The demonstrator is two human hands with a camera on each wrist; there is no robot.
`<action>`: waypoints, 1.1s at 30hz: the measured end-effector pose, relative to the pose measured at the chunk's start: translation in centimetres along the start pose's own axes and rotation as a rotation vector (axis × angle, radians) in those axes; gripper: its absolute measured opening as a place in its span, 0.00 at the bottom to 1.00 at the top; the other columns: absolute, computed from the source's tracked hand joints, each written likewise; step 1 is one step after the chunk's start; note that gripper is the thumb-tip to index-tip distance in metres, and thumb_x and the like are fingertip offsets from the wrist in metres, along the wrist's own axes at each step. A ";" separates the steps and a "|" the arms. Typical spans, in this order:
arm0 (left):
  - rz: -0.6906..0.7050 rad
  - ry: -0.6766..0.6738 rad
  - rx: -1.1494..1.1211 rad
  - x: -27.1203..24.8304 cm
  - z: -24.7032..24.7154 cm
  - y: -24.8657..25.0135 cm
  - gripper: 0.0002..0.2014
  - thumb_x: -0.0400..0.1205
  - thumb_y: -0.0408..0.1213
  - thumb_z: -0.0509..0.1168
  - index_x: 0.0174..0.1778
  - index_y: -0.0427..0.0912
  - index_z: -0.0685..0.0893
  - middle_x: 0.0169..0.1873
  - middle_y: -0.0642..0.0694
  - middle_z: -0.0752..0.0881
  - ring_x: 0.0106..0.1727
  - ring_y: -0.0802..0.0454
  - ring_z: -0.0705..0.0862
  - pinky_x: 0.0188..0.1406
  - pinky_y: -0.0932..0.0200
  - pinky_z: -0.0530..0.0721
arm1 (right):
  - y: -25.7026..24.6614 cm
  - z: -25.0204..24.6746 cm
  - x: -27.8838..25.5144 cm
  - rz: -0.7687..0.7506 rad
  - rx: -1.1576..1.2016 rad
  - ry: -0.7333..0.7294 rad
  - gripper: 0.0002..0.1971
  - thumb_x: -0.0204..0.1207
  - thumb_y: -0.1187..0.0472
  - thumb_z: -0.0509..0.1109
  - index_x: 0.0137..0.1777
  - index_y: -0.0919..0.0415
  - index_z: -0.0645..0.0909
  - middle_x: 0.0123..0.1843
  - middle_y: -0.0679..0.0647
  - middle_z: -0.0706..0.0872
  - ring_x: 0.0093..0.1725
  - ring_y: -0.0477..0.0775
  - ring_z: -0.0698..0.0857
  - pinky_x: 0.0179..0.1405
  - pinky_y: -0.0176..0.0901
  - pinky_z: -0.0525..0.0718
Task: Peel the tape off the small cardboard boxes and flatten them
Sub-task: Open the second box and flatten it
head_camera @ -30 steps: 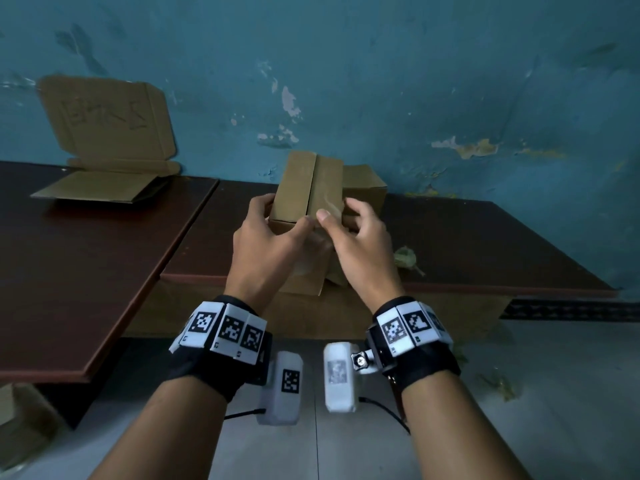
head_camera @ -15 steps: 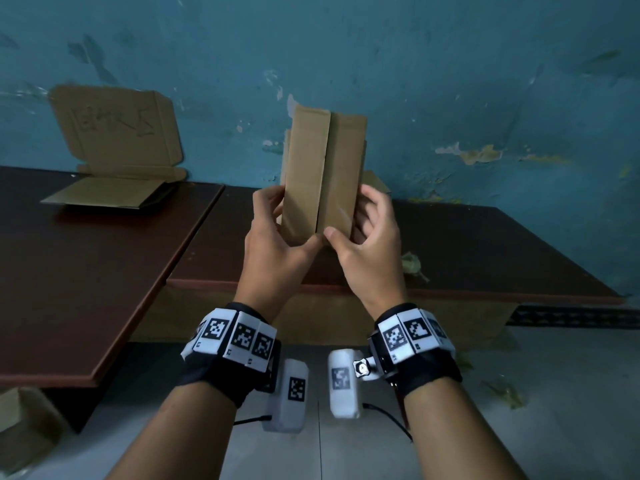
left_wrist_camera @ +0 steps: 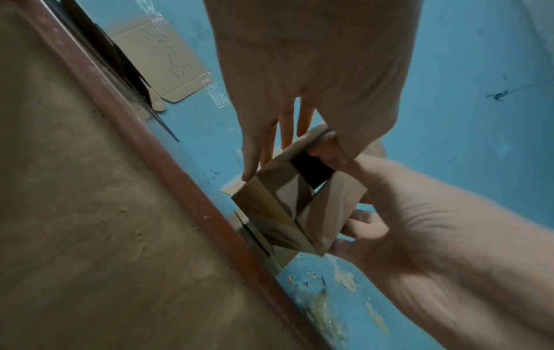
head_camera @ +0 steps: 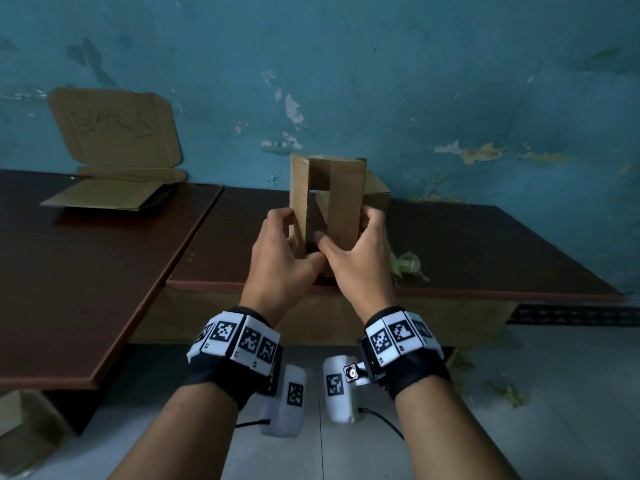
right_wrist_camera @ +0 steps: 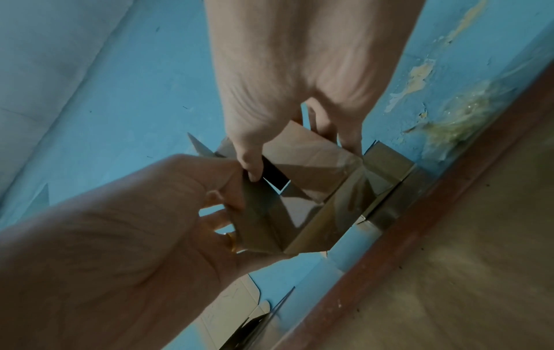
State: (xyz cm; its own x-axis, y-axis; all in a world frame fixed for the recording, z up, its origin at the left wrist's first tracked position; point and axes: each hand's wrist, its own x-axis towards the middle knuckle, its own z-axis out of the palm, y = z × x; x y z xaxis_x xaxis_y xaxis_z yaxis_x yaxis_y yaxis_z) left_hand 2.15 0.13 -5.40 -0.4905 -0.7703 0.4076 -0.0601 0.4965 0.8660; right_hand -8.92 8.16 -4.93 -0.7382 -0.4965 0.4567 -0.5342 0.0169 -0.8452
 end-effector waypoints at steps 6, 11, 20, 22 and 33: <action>-0.014 -0.018 -0.140 -0.1 -0.2 0.4 0.13 0.88 0.28 0.65 0.63 0.51 0.80 0.48 0.49 0.89 0.38 0.64 0.89 0.31 0.58 0.89 | -0.5 -0.7 0.0 0.017 -0.024 0.060 0.27 0.79 0.55 0.78 0.75 0.53 0.72 0.63 0.48 0.85 0.57 0.45 0.87 0.58 0.49 0.89; -0.169 0.040 -0.287 0.8 -1.0 0.0 0.11 0.85 0.34 0.58 0.47 0.53 0.83 0.37 0.48 0.85 0.39 0.47 0.84 0.39 0.42 0.86 | -0.8 -1.5 0.0 -0.019 0.023 0.008 0.10 0.88 0.63 0.62 0.66 0.56 0.78 0.42 0.43 0.84 0.36 0.30 0.82 0.32 0.27 0.76; -0.357 0.099 -0.444 1.1 -2.2 0.2 0.08 0.86 0.36 0.65 0.51 0.41 0.89 0.49 0.40 0.91 0.55 0.40 0.91 0.48 0.39 0.97 | -0.4 -2.0 0.4 0.004 0.132 -0.024 0.10 0.91 0.67 0.58 0.49 0.54 0.75 0.43 0.45 0.84 0.34 0.33 0.80 0.38 0.37 0.77; -0.315 0.172 -0.335 1.0 -1.8 -0.1 0.03 0.83 0.44 0.74 0.50 0.51 0.91 0.47 0.48 0.93 0.53 0.47 0.94 0.50 0.40 0.97 | -0.6 -1.7 0.1 -0.019 0.108 -0.046 0.06 0.91 0.66 0.59 0.55 0.58 0.76 0.43 0.45 0.85 0.35 0.33 0.81 0.37 0.35 0.79; -0.239 0.307 -0.130 0.7 -0.9 -0.3 0.09 0.83 0.37 0.78 0.55 0.53 0.86 0.50 0.54 0.92 0.55 0.59 0.91 0.47 0.56 0.92 | -1.9 -0.9 -0.2 0.062 0.102 0.002 0.36 0.79 0.66 0.76 0.83 0.52 0.63 0.65 0.42 0.80 0.65 0.44 0.80 0.66 0.43 0.78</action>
State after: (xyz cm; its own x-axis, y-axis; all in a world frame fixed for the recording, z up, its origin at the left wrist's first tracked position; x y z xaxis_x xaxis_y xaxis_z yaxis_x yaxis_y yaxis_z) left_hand 2.57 -0.92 -5.09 -0.1927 -0.9513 0.2405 -0.0210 0.2491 0.9683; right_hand -8.12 9.03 -3.21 -0.7694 -0.4957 0.4029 -0.4426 -0.0410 -0.8958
